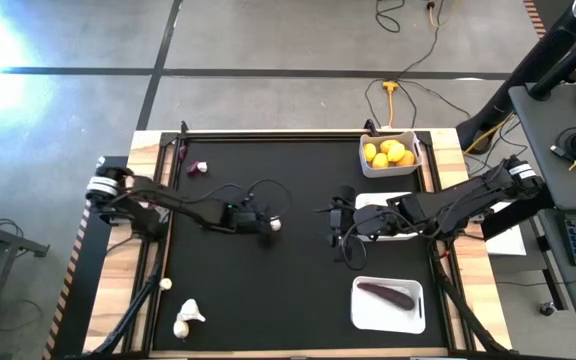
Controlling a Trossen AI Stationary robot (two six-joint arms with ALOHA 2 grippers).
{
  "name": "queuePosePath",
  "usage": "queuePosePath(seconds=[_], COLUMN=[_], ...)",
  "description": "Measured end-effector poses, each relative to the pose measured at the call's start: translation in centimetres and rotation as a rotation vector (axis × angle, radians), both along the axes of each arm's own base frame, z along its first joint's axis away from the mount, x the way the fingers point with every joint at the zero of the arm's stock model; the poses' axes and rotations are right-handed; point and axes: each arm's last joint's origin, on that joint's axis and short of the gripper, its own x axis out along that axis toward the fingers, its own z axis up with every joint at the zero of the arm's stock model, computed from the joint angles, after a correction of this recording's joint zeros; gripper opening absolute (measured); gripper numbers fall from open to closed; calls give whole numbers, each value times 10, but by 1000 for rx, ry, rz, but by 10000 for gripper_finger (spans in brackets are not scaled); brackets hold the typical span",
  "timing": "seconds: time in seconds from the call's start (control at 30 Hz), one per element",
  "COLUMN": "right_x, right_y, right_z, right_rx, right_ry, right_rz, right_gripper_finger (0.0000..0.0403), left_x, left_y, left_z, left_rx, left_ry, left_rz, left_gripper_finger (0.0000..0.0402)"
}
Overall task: Sort produce into baskets
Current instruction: Move the garlic to the center of the table
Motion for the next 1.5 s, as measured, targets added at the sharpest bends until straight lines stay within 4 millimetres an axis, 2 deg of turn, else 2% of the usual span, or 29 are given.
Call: queuePosePath(seconds=[0.3,0.53,0.83,1.1,1.3,1.5], right_x=[0,1,1,1,2,3], right_y=[0,0,0,0,1,1], right_z=[0,2,1,2,3,3], right_rx=[-4,1,0,-10,-4,-13], right_ry=[-4,-26,-29,-30,-53,-54], right_rz=[3,4,4,10,10,15], right_gripper_finger=[251,255,250,254,249,252], left_x=[-58,-94,-119,-125,-131,-127], left_y=[-25,-28,-22,-19,-15,-14], left_z=[25,28,-3,-36,-42,-43], left_rx=[-54,-12,-14,-51,13,29], left_ry=[192,357,433,312,250,183], left_rz=[173,430,571,570,617,621], left_gripper_finger=[281,276,276,276,267,223])
